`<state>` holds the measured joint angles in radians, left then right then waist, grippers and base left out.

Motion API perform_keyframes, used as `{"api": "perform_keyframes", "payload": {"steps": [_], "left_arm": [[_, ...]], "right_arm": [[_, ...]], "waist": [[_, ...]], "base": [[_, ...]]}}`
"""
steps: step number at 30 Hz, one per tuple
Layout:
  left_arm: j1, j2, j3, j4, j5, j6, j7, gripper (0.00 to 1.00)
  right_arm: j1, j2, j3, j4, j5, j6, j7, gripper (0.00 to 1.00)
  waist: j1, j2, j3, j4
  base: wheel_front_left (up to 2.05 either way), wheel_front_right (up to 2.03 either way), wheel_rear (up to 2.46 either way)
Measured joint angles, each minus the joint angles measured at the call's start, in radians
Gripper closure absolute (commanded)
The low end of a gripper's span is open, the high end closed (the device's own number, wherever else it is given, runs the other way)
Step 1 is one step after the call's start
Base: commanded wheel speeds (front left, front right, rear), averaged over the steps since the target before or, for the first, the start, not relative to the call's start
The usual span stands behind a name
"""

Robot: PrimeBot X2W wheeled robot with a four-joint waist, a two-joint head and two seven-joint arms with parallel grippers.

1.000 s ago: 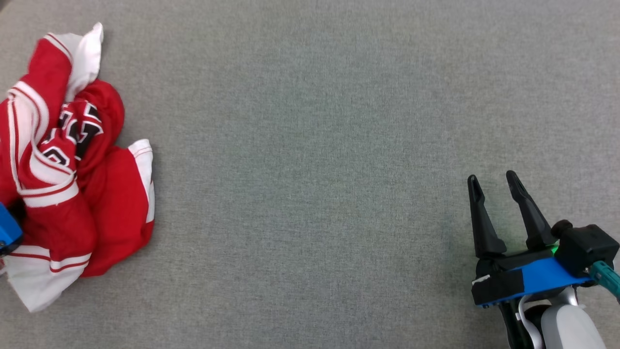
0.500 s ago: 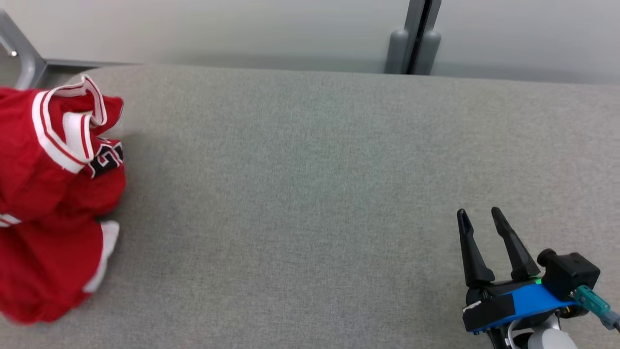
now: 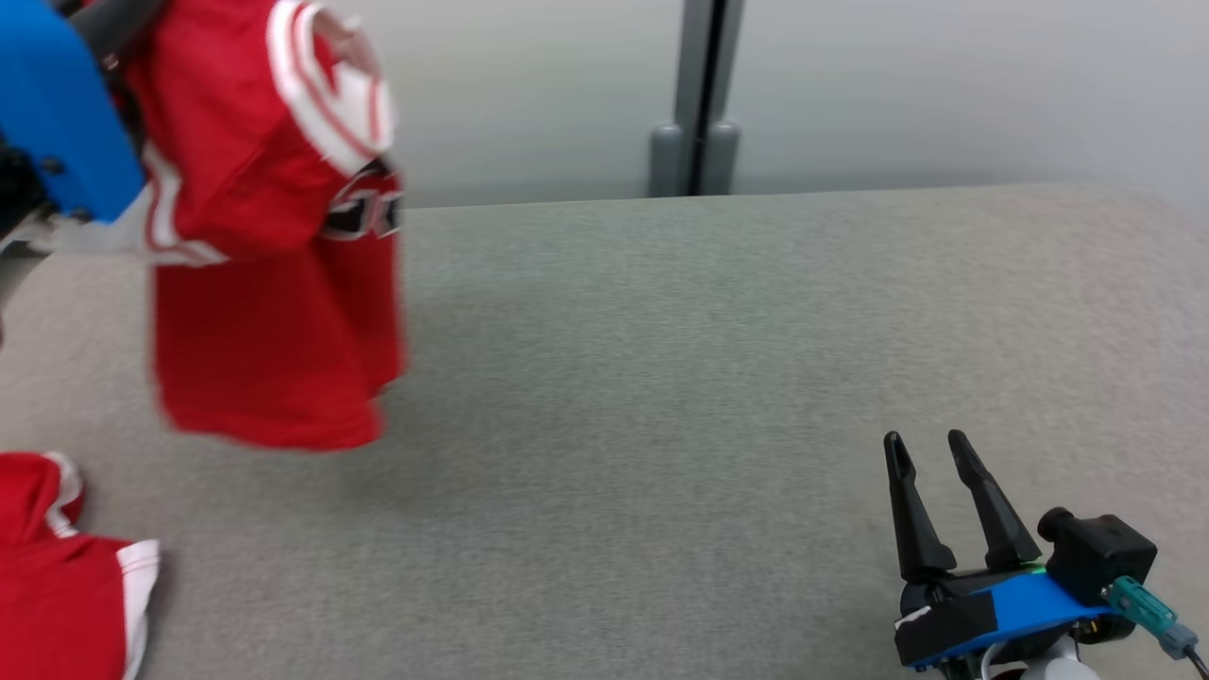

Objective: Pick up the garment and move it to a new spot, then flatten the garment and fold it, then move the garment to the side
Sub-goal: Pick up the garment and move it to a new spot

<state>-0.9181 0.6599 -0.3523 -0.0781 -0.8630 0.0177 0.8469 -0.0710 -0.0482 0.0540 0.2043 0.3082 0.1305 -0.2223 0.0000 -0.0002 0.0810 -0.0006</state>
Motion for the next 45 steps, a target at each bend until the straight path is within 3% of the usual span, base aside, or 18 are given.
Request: {"api": "perform_keyframes", "payload": {"steps": [9,16,18,22,28,29,30,31,36,45], "left_arm": [[-0.03,-0.122,-0.067,0.038,-0.01,-0.045,-0.062,1.0],[0.093,-0.2,-0.129,0.092,0.0,-0.069,-0.17,1.0],[0.157,-0.237,-0.138,0.133,-0.012,-0.069,-0.226,1.0],[0.264,-0.258,-0.198,0.254,0.053,-0.068,-0.306,1.0],[0.379,-0.351,-0.25,0.437,0.076,-0.053,-0.426,1.0],[0.389,-0.36,-0.261,0.467,0.084,-0.054,-0.44,0.83],[0.397,-0.367,-0.272,0.49,0.091,-0.06,-0.455,0.55],[0.407,-0.375,-0.278,0.51,0.094,-0.063,-0.474,0.0],[0.432,-0.418,-0.272,0.573,0.101,-0.071,-0.597,0.0],[0.533,-0.455,-0.184,0.514,0.091,-0.073,-0.93,0.0]], "right_arm": [[-0.004,0.0,-0.006,0.002,0.0,0.0,-0.003,0.0],[-0.008,0.0,-0.016,-0.002,0.001,0.0,-0.005,0.0],[-0.009,0.0,-0.016,-0.002,0.003,0.0,-0.008,0.0],[-0.012,-0.001,-0.015,-0.002,0.006,0.0,-0.008,0.0],[-0.016,-0.001,-0.02,-0.003,0.006,0.0,-0.009,0.0],[-0.016,-0.001,-0.019,-0.003,0.005,0.0,-0.009,0.0],[-0.015,-0.001,-0.021,-0.003,0.005,0.0,-0.009,0.0],[-0.015,0.0,-0.02,-0.004,0.002,0.0,-0.009,0.0],[-0.005,0.0,-0.023,-0.01,-0.008,0.0,-0.003,0.0],[0.022,-0.001,-0.055,-0.031,-0.026,0.0,0.024,0.0]], "waist": [[0.0001,0.0001,0.021,-0.131],[0.0002,0.0002,0.036,-0.22],[0.0001,0.0002,0.038,-0.238],[0.0001,0.0002,0.041,-0.263],[0.0001,0.0002,0.043,-0.266],[0.0001,0.0003,0.041,-0.263],[0.0001,0.0003,0.041,-0.259],[0.0001,0.0002,0.04,-0.255],[0.0,0.0002,0.025,-0.22],[-0.0001,0.0002,-0.028,-0.144]], "base": [[0.0,0.0,0.0],[0.0,0.0,0.0],[0.0,0.0,0.0],[0.0,0.0,0.0],[0.0,0.0,0.0],[0.0,0.0,0.0],[0.0,0.0,0.0],[0.0,0.0,0.0],[0.0,0.0,0.0],[0.0,0.0,0.0]]}}
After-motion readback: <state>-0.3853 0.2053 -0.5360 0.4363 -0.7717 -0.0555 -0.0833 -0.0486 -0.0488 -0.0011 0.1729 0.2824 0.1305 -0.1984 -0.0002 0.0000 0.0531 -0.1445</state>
